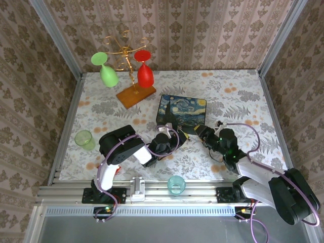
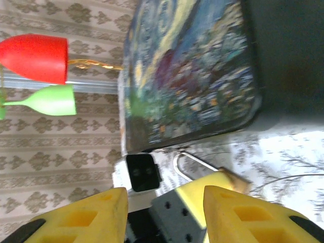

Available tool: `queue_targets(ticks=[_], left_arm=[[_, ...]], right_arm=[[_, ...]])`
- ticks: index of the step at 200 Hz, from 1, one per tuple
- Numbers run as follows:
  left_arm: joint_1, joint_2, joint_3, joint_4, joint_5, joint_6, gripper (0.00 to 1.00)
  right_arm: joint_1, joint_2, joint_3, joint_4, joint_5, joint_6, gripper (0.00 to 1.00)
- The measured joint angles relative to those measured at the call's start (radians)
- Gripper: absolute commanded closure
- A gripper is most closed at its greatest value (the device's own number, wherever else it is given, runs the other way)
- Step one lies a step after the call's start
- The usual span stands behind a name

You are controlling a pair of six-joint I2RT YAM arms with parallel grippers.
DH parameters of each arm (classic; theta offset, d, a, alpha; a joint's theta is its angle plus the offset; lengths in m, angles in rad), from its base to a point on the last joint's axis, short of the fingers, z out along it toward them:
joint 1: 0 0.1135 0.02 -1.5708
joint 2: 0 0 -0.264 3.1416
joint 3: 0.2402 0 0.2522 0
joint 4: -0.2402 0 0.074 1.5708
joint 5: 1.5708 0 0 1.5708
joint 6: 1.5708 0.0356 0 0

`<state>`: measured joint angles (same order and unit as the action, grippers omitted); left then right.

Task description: Unlock a padlock with a key

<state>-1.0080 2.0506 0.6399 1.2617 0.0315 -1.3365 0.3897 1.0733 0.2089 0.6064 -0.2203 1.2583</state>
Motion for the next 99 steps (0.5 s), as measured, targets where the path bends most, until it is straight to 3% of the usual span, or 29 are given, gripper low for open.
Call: queue_targets(ticks=[30, 64, 99], left_arm=[[0.013, 0.0, -0.007, 0.004, 0.017, 0.006, 1.0], [0.025, -0.017, -0.021, 0.002, 0.047, 0.005, 1.0], [0.028, -0.043, -0.053, 0.001, 0.064, 0.005, 1.0]], right_arm=[[-0.005, 0.004, 0.066, -0.194, -0.067, -0.169, 0.7], [0.009, -0.009, 0.244, -0.483, -0.095, -0.489, 0.71], [0.027, 0.034, 0.277, -0.563, -0.1, -0.651, 0.75]])
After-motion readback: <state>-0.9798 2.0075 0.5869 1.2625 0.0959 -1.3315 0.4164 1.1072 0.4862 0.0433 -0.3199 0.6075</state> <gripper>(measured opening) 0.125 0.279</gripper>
